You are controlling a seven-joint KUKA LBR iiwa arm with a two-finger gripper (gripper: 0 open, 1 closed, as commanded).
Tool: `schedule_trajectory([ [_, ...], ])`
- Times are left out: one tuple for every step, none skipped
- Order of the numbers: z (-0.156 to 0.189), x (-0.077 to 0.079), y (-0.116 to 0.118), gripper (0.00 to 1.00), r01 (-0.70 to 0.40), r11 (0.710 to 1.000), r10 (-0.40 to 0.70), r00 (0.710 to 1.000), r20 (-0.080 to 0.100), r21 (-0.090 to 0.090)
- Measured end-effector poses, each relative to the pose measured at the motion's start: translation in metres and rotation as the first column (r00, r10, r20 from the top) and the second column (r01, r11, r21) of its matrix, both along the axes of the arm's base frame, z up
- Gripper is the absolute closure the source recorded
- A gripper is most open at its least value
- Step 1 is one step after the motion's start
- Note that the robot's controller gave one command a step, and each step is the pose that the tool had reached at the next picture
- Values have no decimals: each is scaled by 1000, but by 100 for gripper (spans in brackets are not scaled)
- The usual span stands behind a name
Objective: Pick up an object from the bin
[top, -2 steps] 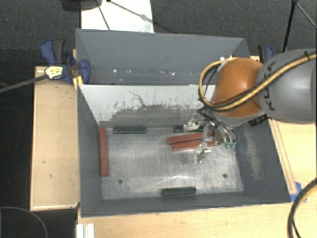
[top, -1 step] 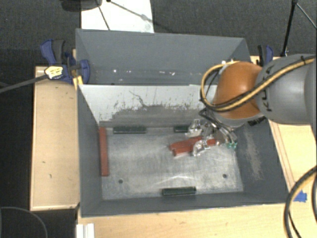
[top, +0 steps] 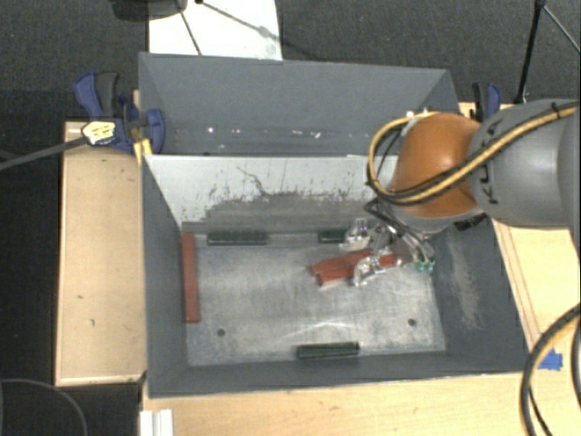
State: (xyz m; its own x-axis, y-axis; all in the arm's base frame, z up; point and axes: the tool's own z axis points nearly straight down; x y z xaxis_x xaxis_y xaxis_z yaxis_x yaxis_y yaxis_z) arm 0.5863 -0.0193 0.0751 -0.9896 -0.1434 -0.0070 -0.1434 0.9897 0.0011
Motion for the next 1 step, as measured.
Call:
schedule_trajectory([
  [164,-27,-28,100,-17,1000,17,1000,2,-3],
])
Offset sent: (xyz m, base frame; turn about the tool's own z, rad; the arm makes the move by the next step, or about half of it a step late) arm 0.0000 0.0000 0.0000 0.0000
